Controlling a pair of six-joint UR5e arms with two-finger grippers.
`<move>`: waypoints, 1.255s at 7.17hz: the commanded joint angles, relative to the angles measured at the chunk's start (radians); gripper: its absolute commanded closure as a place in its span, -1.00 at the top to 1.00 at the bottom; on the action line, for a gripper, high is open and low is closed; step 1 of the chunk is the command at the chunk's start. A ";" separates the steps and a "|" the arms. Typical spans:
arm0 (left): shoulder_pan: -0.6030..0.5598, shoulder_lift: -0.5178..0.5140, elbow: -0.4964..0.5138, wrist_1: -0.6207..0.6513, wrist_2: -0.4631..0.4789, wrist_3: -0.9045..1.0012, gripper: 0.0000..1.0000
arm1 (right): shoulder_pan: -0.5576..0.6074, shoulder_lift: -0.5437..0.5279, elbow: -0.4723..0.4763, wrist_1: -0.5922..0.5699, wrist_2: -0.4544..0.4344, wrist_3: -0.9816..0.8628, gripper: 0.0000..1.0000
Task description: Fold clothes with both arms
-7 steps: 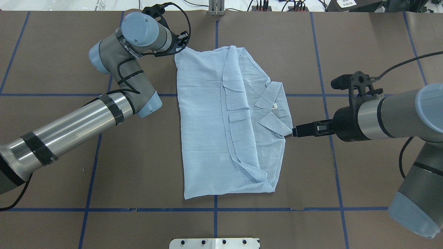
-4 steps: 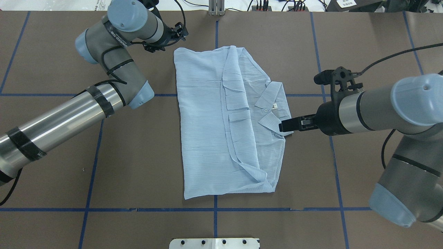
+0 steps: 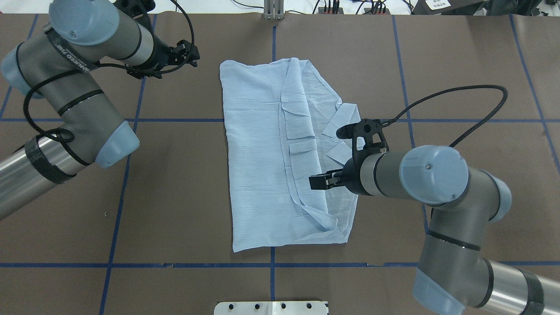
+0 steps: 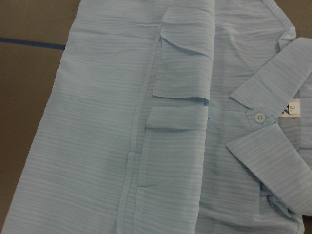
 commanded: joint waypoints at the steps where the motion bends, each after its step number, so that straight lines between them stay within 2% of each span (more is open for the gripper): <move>1: -0.001 0.023 -0.040 0.024 -0.006 0.004 1.00 | -0.131 0.075 -0.029 -0.158 -0.170 -0.072 0.88; 4: 0.001 0.026 -0.040 0.023 -0.008 0.001 1.00 | -0.150 0.171 -0.153 -0.185 -0.203 -0.123 0.70; 9: 0.008 0.026 -0.032 0.018 -0.008 -0.002 1.00 | -0.167 0.136 -0.160 -0.209 -0.229 -0.152 0.72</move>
